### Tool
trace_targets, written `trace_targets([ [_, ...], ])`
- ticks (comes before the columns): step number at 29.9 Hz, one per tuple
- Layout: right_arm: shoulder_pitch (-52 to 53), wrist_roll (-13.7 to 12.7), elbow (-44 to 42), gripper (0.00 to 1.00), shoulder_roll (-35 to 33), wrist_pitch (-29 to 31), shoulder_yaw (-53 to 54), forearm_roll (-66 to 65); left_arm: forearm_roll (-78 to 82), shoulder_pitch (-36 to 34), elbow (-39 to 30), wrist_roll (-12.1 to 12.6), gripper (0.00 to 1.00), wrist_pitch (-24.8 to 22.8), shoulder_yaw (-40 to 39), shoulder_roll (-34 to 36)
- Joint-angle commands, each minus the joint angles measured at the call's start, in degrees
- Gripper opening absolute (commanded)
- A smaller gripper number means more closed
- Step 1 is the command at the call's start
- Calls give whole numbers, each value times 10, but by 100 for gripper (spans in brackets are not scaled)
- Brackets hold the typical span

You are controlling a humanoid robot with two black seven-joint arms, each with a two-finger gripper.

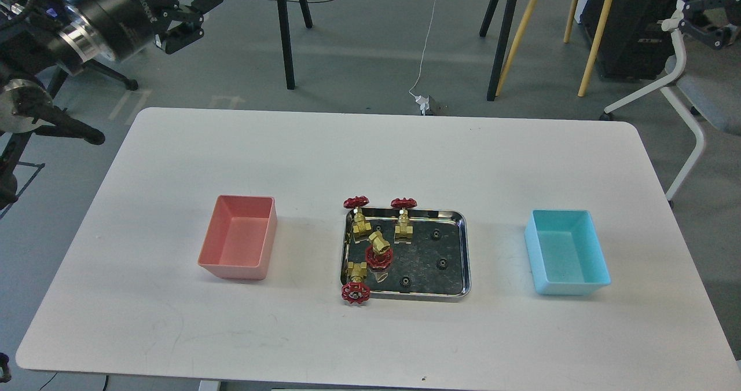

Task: Place valve in pink box and gear in blue box
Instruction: 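Raise the left arm and move it toward the tray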

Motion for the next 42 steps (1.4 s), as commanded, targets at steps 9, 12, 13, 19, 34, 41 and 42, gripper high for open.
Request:
trace_targets([
  [9,4,4,-4,99,8,-2,0,0,-1,5,23,-120,100,34,-24,-7],
  [12,4,12,-5,99,11,-3,3,1,-2,-1,59,-126,100,0,-30,-6],
  [13,4,15,-5,99,10,-3,6,1,-1,-1,74,-129,100,0,-32,-5],
  [19,4,21,-25,99,10,-1,9,0,-5,7,95,-215,100,0,-24,-23],
  [34,19,19,-37,99,10,0,6,-16,239,34,53,-263,100,0,25,-51],
  [41,36,14,-57,99,15,-1,2,-39,407,65,-21,-270,100,67,104,-50],
  [42,38,14,-58,99,18,-1,1,-39,432,71,-27,-270,100,91,120,-50],
])
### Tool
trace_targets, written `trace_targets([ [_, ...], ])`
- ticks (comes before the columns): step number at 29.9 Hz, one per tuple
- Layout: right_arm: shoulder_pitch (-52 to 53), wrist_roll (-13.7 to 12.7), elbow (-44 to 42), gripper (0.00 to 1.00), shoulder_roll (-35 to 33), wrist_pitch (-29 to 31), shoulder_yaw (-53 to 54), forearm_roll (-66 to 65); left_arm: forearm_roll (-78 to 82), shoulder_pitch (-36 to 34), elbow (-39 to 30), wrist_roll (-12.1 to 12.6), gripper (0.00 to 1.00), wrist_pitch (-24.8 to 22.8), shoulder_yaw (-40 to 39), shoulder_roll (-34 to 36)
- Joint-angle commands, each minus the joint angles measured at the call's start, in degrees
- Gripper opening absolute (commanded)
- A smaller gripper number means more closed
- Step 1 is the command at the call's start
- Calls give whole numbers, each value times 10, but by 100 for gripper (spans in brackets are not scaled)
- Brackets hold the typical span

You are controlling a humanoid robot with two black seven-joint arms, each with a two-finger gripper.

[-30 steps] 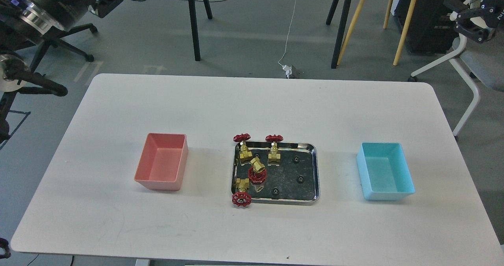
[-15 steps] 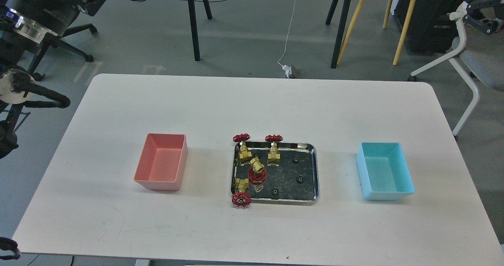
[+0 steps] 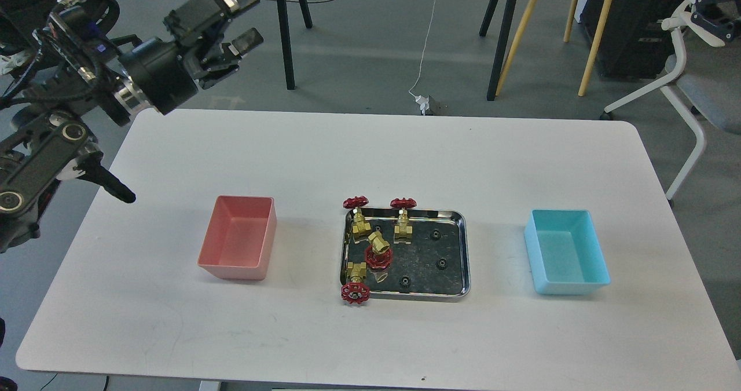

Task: Place valve in pink box and gear in blue box
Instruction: 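Raise the left arm and move it toward the tray, then reach the left gripper over the brass valve nearest the pink box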

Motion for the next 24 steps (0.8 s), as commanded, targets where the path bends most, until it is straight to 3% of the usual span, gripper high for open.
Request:
trace_targets([
  [1,6,-1,-4,99,6,0,-2,-1,88,19,-26,0,100,78,52,1],
  [9,20,-8,-19,99,6,0,-3,-2,222,34,-23,0,100,339,232,-5],
  [13,31,-34,-21,99,5,0,-11,-2,252,33,-16,0,100,475,318,-7],
  [16,41,-34,-20,99,4,3,-24,-1,278,42,-7,0,100,521,335,-34],
  [24,52,-35,-21,99,1,8,-31,-4,382,72,118,0,100,525,336,-112],
])
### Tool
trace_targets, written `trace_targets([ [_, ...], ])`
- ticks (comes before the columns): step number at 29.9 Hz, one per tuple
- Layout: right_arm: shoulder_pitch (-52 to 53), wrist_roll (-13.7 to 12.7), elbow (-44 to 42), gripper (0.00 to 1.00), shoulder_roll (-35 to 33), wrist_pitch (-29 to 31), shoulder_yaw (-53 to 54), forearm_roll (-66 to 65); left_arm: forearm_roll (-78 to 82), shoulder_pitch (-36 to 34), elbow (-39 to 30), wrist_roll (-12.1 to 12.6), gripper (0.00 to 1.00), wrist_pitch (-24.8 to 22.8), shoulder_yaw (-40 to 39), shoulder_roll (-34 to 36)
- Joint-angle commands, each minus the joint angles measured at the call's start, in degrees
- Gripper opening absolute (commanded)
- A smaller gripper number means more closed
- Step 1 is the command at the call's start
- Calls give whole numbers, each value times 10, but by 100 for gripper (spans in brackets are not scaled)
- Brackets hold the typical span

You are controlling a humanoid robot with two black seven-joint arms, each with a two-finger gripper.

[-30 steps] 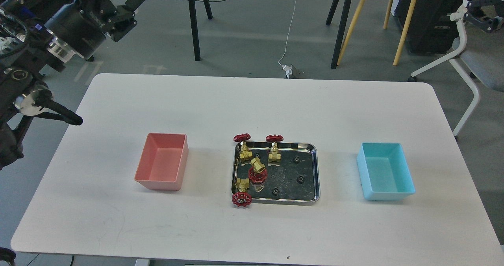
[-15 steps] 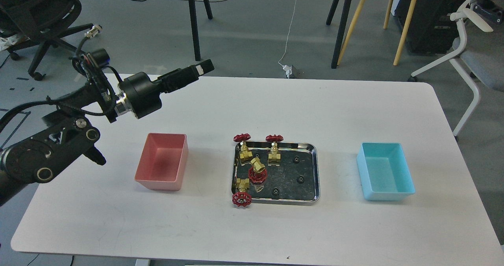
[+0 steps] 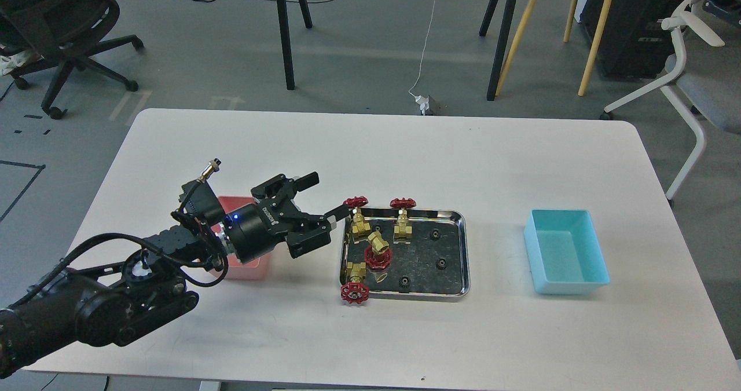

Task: Place valve in pink box and gear in blue box
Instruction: 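Reach the left gripper over the brass valve nearest the pink box, then close the left gripper on the brass valve with red handwheel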

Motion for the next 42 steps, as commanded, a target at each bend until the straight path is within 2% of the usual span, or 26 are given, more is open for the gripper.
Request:
trace_targets([
  [1,-2,-1,0,99,0,2,-2,-6,16,4,51,0,100,0,1,-44],
  [8,-2,-2,0,99,6,2,-17,-41,57,3,131,0,100,0,2,-110],
  [19,-5,-1,-9,99,17,2,-29,-43,62,6,158,0,100,0,17,-166],
  [25,-5,-1,-21,99,30,2,-29,-53,61,0,218,0,99,0,25,-207],
  [29,-4,-1,-21,99,31,2,-29,-53,61,-2,227,0,98,0,28,-212],
  [33,-4,-1,-22,99,34,3,-29,-53,61,-4,246,0,94,0,32,-223],
  [42,-4,-1,-29,99,39,3,-29,-55,61,-8,271,0,79,0,50,-236],
])
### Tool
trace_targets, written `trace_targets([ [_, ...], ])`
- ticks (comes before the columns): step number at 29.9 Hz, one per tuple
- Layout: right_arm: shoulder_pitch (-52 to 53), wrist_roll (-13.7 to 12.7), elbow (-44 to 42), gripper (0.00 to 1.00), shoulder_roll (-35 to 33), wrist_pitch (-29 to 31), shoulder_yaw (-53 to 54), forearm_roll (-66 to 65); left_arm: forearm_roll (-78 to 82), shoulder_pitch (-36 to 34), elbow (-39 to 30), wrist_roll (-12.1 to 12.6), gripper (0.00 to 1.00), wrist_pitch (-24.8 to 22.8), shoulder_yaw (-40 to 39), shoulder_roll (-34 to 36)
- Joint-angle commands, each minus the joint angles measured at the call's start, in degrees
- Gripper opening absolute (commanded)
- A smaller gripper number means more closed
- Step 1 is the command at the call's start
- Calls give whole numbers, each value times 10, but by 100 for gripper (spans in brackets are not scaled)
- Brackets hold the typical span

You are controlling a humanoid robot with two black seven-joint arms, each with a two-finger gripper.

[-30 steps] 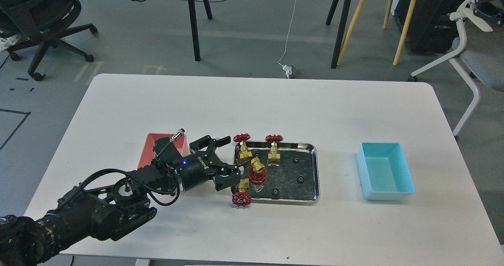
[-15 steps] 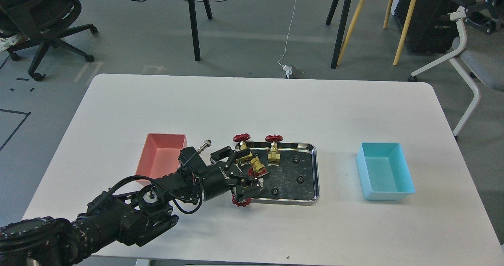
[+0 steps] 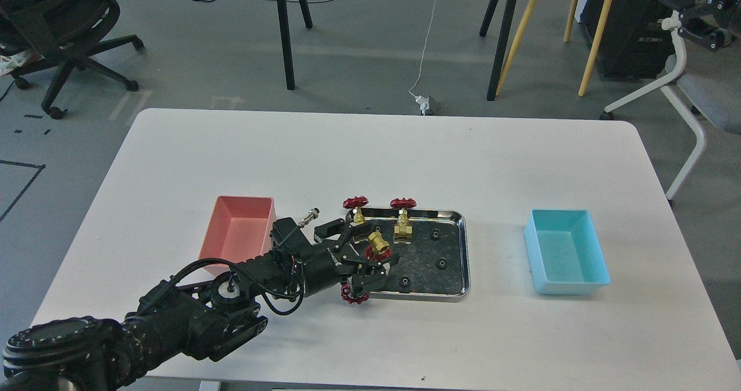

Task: Place valve in pink box and gear in blue box
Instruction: 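Close the left gripper on the brass valve with red handwheel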

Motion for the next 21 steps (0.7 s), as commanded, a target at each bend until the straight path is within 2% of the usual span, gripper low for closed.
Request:
trace_targets([
  [1,0,0,-1,99,2,0,0,-1,0,-1,11,0,78,0,6,-2],
  [4,0,0,-5,99,3,0,0,-3,-1,-3,12,0,73,0,6,-2],
  [6,0,0,-7,99,3,0,0,-5,-1,-4,12,0,66,0,7,-2],
  [16,0,1,-8,99,6,0,0,-6,-1,-5,12,0,23,0,7,-2],
  [19,-1,1,-10,99,7,0,0,-12,-3,-5,12,0,15,0,7,-2],
  [21,-1,2,-11,99,8,0,-1,-19,-5,-7,7,0,15,0,6,-2],
])
